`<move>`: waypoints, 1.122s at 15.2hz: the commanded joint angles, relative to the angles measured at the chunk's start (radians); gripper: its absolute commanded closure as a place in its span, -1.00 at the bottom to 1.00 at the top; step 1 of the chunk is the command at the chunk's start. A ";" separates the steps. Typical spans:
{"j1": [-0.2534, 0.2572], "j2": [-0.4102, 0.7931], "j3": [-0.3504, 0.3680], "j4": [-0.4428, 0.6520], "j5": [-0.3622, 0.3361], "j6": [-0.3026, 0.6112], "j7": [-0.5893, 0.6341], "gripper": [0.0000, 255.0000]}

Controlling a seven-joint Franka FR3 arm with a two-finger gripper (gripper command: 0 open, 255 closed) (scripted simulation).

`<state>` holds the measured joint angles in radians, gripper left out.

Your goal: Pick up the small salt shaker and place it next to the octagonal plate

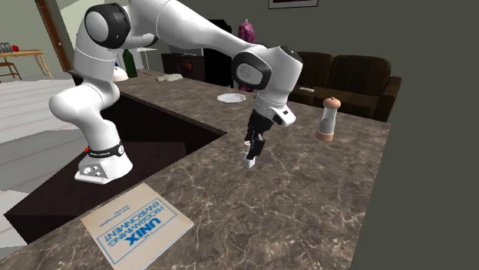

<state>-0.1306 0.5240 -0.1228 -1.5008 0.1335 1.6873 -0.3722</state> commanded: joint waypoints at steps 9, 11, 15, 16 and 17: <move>0.000 -0.001 0.000 -0.007 0.000 0.006 0.000 1.00; 0.000 -0.001 0.000 -0.007 0.000 0.006 0.000 1.00; 0.001 -0.001 0.000 -0.007 0.000 0.006 0.000 1.00; 0.001 -0.001 0.000 -0.007 0.000 0.006 0.000 1.00; 0.000 -0.006 0.000 0.000 -0.001 -0.005 0.001 1.00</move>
<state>-0.1299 0.5212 -0.1227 -1.5031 0.1335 1.6884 -0.3714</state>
